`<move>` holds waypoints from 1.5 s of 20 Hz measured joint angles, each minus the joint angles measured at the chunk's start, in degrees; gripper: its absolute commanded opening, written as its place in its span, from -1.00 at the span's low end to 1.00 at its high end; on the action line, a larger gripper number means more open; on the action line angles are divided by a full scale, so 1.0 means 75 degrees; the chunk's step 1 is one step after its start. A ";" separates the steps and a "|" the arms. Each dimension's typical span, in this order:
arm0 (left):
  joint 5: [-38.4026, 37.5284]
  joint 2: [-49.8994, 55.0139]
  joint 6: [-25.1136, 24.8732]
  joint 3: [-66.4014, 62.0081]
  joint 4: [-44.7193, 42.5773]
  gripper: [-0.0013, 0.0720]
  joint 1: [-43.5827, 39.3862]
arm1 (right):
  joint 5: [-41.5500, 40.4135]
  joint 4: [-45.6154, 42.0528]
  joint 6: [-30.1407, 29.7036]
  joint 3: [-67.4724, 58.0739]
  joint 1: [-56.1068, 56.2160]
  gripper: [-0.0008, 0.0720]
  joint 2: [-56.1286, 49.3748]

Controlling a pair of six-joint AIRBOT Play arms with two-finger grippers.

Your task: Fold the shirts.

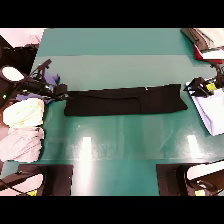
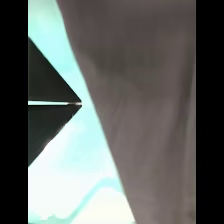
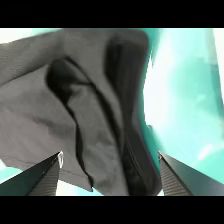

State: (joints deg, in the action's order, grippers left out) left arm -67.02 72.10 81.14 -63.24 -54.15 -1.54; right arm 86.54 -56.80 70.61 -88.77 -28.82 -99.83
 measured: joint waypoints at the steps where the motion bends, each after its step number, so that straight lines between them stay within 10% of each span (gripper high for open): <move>1: -0.0038 0.0000 -0.0003 0.0000 0.0003 -0.90 -0.0198 | 0.0026 0.0172 -0.0093 0.0000 -0.0052 0.85 -0.0169; 13: 0.0697 0.0000 -0.0017 0.0000 0.0055 -0.90 -0.1725 | 0.0414 0.1259 -0.0976 -0.0009 0.0297 0.47 -0.1381; 19: 0.0839 0.0006 0.0000 0.0000 0.0070 -0.90 -0.1801 | 0.0382 0.1343 -0.1329 0.0000 0.0755 -0.90 -0.1486; 30: 0.1163 0.1142 0.0350 -0.0583 0.0117 -0.90 -0.2410 | 0.0825 0.2130 -0.1693 -0.0009 0.1209 -0.94 -0.0393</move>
State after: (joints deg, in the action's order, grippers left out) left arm -58.30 80.66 83.77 -67.61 -53.28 -19.62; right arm 92.73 -40.82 57.91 -88.84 -19.75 -102.78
